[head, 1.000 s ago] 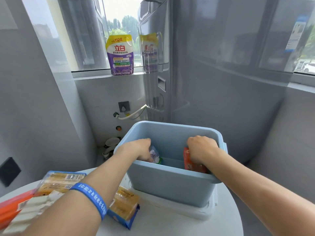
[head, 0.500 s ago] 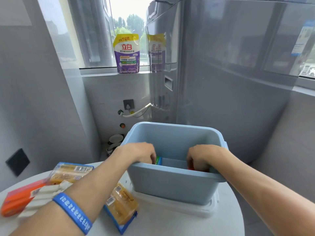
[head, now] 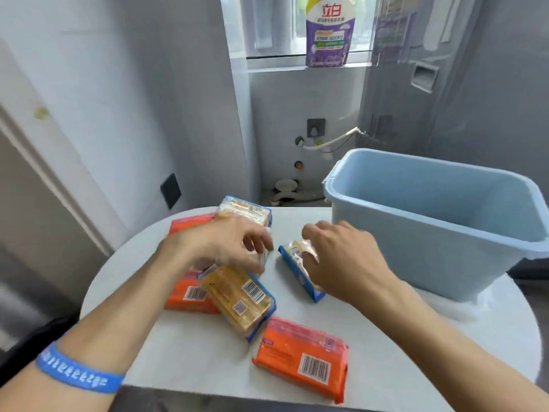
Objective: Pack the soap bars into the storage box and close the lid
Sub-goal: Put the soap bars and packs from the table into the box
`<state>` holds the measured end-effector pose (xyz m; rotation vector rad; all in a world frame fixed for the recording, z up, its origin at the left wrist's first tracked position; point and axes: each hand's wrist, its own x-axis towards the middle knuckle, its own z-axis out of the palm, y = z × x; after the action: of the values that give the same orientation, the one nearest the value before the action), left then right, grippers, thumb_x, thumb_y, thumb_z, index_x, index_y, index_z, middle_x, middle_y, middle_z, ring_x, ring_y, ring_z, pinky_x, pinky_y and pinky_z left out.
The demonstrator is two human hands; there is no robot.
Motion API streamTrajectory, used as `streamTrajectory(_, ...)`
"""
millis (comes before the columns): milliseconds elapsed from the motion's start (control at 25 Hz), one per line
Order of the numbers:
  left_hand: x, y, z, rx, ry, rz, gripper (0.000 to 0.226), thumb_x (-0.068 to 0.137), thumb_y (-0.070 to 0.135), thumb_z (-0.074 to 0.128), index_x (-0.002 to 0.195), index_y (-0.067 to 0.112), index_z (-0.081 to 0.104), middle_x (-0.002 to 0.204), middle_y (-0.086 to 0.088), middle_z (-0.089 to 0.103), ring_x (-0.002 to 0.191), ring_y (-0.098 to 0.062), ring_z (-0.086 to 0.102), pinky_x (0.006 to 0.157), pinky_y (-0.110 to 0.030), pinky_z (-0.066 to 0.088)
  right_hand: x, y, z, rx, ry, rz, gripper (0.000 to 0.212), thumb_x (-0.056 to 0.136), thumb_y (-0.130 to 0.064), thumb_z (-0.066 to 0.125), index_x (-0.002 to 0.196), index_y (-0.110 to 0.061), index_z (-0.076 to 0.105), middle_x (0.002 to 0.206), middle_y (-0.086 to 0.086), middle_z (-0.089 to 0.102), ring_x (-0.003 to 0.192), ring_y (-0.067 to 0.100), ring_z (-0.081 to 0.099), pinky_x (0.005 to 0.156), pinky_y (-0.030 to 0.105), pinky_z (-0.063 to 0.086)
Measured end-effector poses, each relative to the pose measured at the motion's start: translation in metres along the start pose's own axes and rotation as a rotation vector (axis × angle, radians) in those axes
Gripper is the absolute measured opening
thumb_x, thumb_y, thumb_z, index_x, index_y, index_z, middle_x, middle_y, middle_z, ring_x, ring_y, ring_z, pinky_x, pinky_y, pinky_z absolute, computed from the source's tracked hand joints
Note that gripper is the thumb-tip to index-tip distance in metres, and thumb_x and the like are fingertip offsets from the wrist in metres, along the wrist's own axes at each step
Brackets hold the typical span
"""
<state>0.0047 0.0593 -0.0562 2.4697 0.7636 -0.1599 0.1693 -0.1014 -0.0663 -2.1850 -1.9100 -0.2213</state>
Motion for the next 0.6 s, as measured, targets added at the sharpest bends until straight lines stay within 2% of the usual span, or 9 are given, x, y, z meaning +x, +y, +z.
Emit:
streamTrajectory(40,-0.006,-0.004,0.005,0.090,-0.177,0.008,0.052,0.059,0.044,0.080,0.109,0.040,0.065,0.111,0.018,0.063,0.104,-0.005,0.056,0.090,-0.031,0.049,0.001,-0.006,0.019,-0.034,-0.118,0.071,0.028,0.089,-0.038,0.053,0.111,-0.021,0.056,0.114,0.001,0.064,0.101,0.031,0.061,0.065,0.035,0.041)
streamTrajectory(120,-0.010,-0.005,0.017,0.385,-0.340,0.038,0.075,0.055,0.052,0.081,0.125,0.044,0.053,0.128,0.017,0.048,0.119,-0.011,0.041,0.103,-0.039,0.039,0.004,-0.003,0.046,-0.049,-0.233,0.181,0.039,0.088,-0.041,0.055,0.119,-0.018,0.050,0.123,0.006,0.059,0.106,0.033,0.061,0.072,0.038,0.044)
streamTrajectory(200,-0.014,-0.002,0.038,0.696,-0.365,0.066,0.091,0.053,0.052,0.083,0.133,0.043,0.041,0.130,0.009,0.044,0.121,-0.019,0.034,0.103,-0.048,0.032,0.009,-0.002,0.059,-0.053,-0.213,0.246,0.047,0.083,-0.045,0.058,0.120,-0.018,0.046,0.122,0.008,0.058,0.106,0.034,0.061,0.076,0.039,0.046)
streamTrajectory(240,-0.016,0.000,0.048,0.766,-0.344,0.085,0.093,0.053,0.052,0.083,0.133,0.041,0.038,0.127,0.006,0.046,0.118,-0.020,0.036,0.100,-0.051,0.031,0.011,-0.003,0.064,-0.061,-0.200,0.263,0.049,0.081,-0.047,0.059,0.119,-0.019,0.045,0.120,0.008,0.058,0.106,0.034,0.060,0.078,0.040,0.045)
streamTrajectory(320,-0.021,0.000,0.053,0.700,-0.194,0.157,0.077,0.056,0.052,0.079,0.123,0.040,0.044,0.113,0.008,0.053,0.109,-0.016,0.046,0.094,-0.045,0.035,0.012,-0.001,0.068,-0.028,-0.198,0.289,0.050,0.076,-0.048,0.059,0.114,-0.019,0.044,0.113,0.009,0.062,0.101,0.033,0.061,0.076,0.039,0.042)
streamTrajectory(400,-0.029,-0.003,0.040,0.396,-0.070,0.137,0.058,0.054,0.052,0.079,0.105,0.046,0.052,0.097,0.018,0.061,0.095,-0.006,0.057,0.081,-0.027,0.045,0.011,0.007,0.058,0.280,-0.240,0.392,0.047,0.069,-0.048,0.062,0.105,-0.021,0.047,0.099,0.006,0.067,0.086,0.028,0.064,0.065,0.034,0.043)
streamTrajectory(480,-0.034,-0.005,0.025,-0.114,0.010,0.052,0.051,0.050,0.051,0.084,0.093,0.054,0.057,0.087,0.023,0.066,0.083,0.000,0.062,0.069,-0.015,0.046,0.007,0.016,0.039,0.839,-0.289,0.533,0.042,0.062,-0.046,0.068,0.095,-0.024,0.054,0.088,0.004,0.069,0.070,0.020,0.063,0.056,0.029,0.044)
streamTrajectory(520,-0.034,-0.002,0.021,-0.446,0.049,0.052,0.046,0.053,0.048,0.084,0.094,0.051,0.063,0.087,0.019,0.069,0.083,-0.003,0.064,0.072,-0.017,0.048,0.005,0.020,0.030,1.096,-0.303,0.569,0.038,0.060,-0.043,0.068,0.091,-0.023,0.059,0.087,0.006,0.070,0.066,0.018,0.062,0.056,0.028,0.046)
streamTrajectory(600,-0.025,0.012,0.020,-1.132,0.075,0.017,0.042,0.063,0.042,0.076,0.102,0.027,0.074,0.095,-0.002,0.074,0.085,-0.021,0.068,0.079,-0.035,0.055,0.002,0.025,0.016,1.574,-0.348,0.603,0.035,0.064,-0.031,0.062,0.095,-0.014,0.069,0.091,0.014,0.073,0.069,0.025,0.068,0.058,0.033,0.054)
